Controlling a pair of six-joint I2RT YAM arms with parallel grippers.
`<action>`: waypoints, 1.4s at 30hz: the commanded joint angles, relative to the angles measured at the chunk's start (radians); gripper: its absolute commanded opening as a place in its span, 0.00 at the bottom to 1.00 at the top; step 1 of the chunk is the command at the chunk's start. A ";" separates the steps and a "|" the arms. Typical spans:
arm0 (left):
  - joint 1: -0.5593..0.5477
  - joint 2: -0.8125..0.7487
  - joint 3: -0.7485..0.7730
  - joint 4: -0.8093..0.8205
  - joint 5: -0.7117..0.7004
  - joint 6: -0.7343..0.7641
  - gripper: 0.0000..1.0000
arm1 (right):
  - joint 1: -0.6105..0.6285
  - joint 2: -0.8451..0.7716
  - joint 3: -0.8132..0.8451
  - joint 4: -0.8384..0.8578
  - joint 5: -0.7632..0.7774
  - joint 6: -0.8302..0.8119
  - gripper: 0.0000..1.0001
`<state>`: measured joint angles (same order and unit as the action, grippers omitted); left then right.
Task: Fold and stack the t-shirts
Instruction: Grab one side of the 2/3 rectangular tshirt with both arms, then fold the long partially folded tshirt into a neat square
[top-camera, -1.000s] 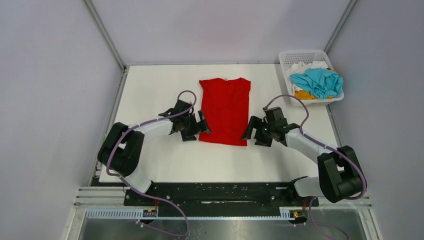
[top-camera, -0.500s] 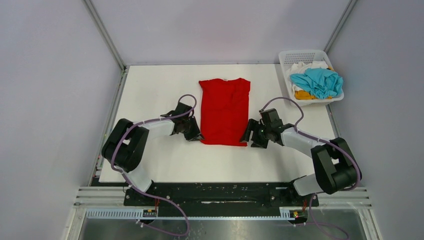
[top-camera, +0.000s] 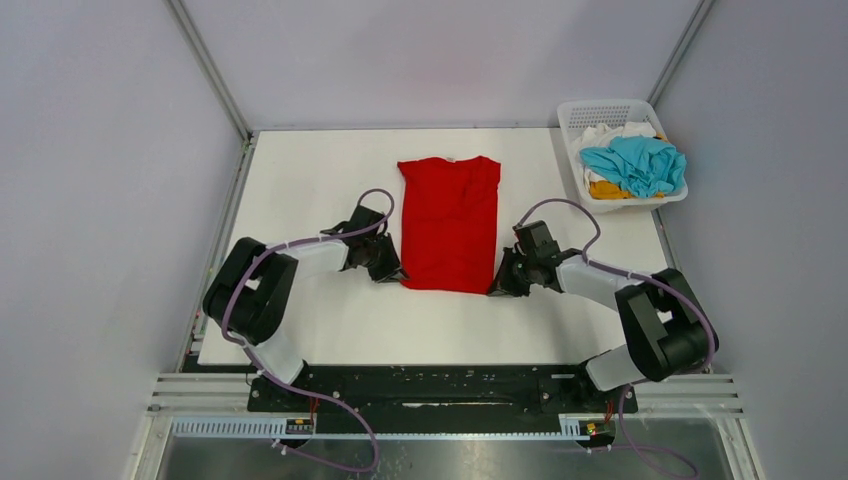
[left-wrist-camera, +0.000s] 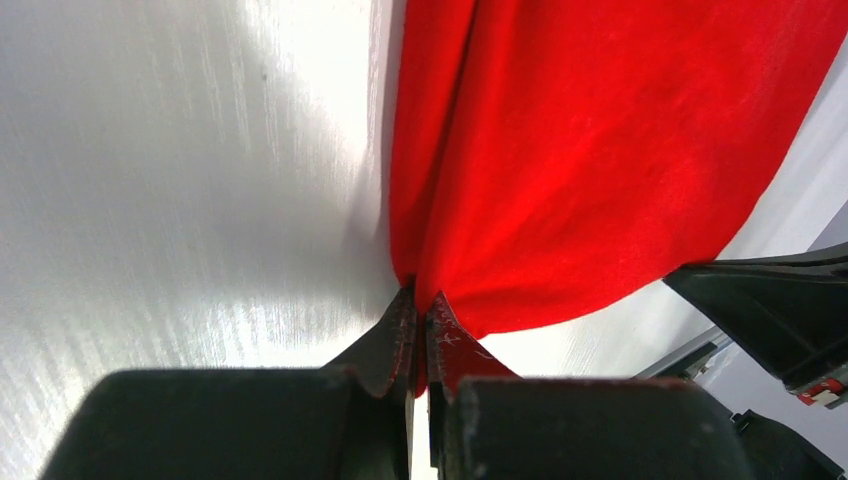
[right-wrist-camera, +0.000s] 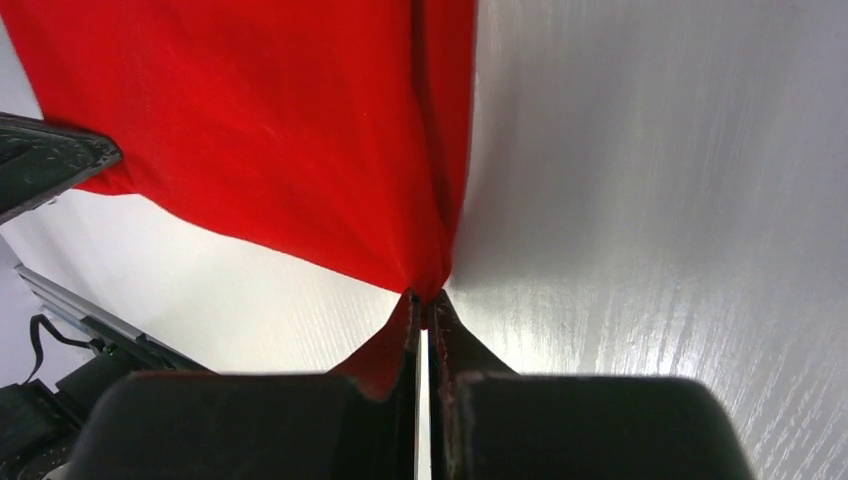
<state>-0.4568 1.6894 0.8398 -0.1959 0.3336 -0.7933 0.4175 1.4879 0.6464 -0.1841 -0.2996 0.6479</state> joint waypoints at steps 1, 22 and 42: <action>0.000 -0.082 -0.055 -0.055 -0.009 0.038 0.00 | 0.014 -0.107 -0.024 0.002 -0.027 -0.044 0.00; -0.108 -0.652 0.047 -0.382 -0.107 -0.015 0.00 | 0.049 -0.608 0.147 -0.383 -0.107 -0.118 0.00; 0.091 -0.072 0.472 -0.343 -0.089 0.056 0.00 | -0.112 -0.087 0.467 -0.242 -0.009 -0.119 0.00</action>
<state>-0.3927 1.5219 1.2160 -0.5659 0.2550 -0.7666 0.3267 1.3350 1.0454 -0.4702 -0.3508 0.5457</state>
